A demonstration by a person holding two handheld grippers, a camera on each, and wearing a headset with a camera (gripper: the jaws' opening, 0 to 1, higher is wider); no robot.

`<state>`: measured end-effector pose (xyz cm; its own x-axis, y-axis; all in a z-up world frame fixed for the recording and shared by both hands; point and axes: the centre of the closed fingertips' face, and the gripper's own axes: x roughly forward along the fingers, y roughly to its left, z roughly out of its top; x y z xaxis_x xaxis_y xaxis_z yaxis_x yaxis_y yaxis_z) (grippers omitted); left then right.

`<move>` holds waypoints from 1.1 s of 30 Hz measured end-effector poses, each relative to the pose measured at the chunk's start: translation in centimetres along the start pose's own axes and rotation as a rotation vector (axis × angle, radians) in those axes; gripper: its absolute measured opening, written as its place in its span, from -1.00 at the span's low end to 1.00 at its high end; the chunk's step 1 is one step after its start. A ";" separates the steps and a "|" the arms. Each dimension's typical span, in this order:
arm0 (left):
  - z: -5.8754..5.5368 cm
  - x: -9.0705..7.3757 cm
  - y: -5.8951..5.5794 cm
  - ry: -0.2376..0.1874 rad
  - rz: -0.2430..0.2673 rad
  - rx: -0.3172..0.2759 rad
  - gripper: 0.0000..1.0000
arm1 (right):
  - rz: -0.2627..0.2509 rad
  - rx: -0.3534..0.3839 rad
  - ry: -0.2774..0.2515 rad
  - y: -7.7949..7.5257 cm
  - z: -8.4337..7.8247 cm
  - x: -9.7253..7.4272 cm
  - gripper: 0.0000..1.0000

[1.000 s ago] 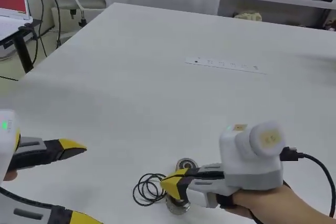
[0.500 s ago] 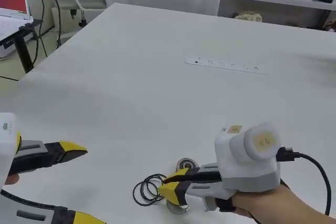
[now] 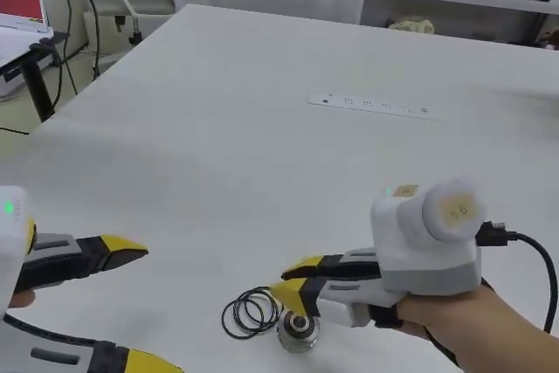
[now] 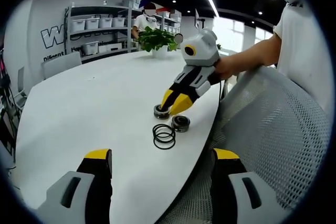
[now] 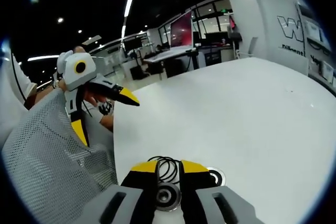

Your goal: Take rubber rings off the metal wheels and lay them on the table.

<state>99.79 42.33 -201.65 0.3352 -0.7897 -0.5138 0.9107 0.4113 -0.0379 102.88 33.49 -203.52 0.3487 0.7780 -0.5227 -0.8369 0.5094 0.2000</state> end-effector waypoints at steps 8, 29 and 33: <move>0.2 0.0 -0.1 -0.009 -0.005 -0.009 0.50 | -0.002 -0.084 -0.039 0.6 1.9 -1.2 -0.57; 2.1 -0.3 -1.1 -0.089 -0.040 -0.048 0.90 | -0.036 -0.143 -0.109 -0.3 3.4 -8.5 0.56; 2.1 -0.4 -1.2 -0.086 -0.038 -0.043 0.93 | -0.069 -0.126 -0.112 -0.7 2.0 -10.1 0.69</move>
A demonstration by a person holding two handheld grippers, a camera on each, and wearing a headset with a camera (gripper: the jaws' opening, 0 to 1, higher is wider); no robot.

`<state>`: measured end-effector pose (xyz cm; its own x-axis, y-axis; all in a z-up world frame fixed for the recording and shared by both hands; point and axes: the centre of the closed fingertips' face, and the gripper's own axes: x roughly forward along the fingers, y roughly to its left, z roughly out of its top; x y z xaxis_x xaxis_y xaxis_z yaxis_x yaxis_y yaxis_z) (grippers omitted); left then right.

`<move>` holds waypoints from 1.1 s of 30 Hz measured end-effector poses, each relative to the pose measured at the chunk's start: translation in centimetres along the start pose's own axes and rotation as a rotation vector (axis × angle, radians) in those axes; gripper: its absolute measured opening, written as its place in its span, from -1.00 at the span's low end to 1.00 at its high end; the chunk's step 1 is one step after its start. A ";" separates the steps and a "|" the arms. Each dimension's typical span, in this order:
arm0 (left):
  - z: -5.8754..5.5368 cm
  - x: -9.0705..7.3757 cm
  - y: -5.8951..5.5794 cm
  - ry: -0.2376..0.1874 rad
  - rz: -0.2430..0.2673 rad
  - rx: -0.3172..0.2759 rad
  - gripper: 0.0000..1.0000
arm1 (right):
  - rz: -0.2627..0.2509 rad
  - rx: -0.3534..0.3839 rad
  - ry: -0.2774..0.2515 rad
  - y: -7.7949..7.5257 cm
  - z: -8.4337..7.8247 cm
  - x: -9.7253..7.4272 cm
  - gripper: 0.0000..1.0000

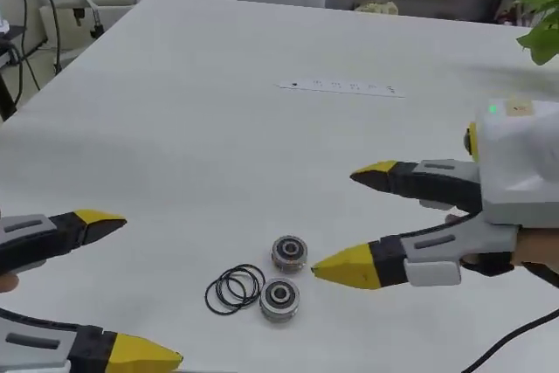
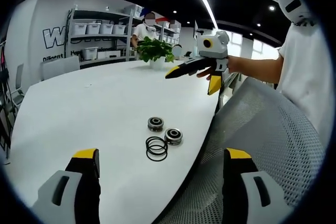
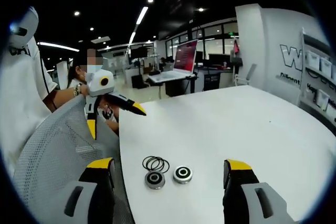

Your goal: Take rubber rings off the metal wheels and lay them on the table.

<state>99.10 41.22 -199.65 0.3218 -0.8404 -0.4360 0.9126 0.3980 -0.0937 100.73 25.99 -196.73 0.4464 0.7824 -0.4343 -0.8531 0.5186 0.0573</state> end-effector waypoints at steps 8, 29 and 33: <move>0.1 -0.1 0.0 0.007 0.013 0.000 0.98 | -0.056 0.070 0.004 0.2 -3.4 -2.2 0.83; -1.1 -0.3 -0.4 0.057 0.031 -0.056 0.99 | -0.120 0.251 0.127 1.6 -9.5 -3.8 0.98; -2.0 -0.1 -0.7 0.102 0.021 -0.036 0.99 | -0.120 0.239 0.180 2.0 -10.7 -3.8 0.98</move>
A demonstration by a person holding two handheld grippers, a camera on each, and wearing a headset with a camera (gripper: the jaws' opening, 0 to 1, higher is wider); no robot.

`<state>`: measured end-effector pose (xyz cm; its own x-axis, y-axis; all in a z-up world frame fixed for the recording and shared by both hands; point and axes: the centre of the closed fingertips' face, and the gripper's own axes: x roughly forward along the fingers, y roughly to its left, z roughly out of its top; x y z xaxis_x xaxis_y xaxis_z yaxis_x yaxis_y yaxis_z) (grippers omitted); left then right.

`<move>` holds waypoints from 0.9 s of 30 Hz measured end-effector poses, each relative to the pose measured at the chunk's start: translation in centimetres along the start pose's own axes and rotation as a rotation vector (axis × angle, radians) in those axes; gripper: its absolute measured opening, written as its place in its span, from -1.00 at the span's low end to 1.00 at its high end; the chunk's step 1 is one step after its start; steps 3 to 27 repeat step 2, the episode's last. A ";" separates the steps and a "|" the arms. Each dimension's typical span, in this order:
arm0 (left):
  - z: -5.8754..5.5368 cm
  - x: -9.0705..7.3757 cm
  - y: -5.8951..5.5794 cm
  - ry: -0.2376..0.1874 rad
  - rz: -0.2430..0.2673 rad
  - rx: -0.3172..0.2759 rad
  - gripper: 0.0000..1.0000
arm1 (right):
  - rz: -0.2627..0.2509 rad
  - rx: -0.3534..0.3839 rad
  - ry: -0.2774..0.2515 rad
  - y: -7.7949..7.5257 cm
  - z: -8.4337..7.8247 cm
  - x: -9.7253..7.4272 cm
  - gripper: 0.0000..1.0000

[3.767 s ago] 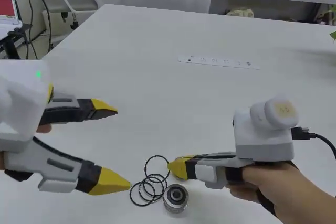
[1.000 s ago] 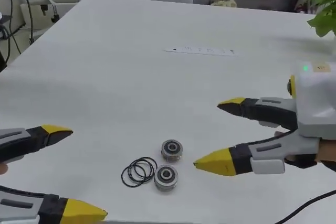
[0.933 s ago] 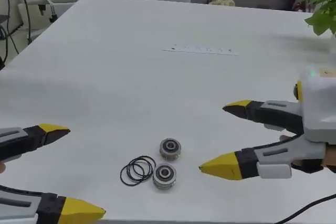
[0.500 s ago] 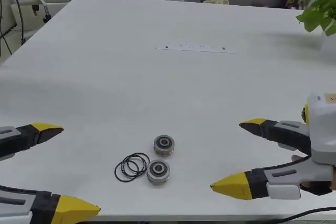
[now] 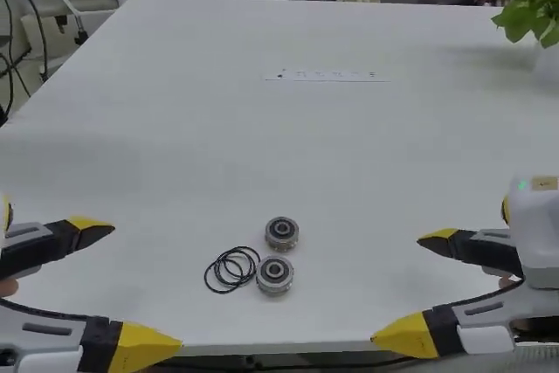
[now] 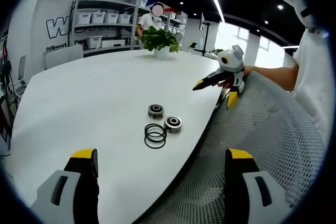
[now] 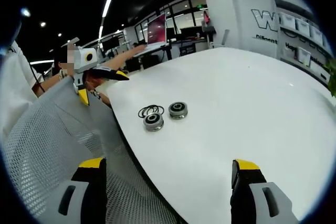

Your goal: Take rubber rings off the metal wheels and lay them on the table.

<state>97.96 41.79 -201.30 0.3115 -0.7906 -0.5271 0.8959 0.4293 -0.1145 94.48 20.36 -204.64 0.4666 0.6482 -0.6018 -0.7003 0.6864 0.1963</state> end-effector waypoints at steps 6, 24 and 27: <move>-0.2 0.0 -0.1 0.006 -0.007 -0.003 0.98 | -0.007 0.005 0.012 -0.1 -0.4 0.0 0.98; -0.2 0.0 -0.1 0.006 -0.007 -0.003 0.98 | -0.007 0.005 0.012 -0.1 -0.4 0.0 0.98; -0.2 0.0 -0.1 0.006 -0.007 -0.003 0.98 | -0.007 0.005 0.012 -0.1 -0.4 0.0 0.98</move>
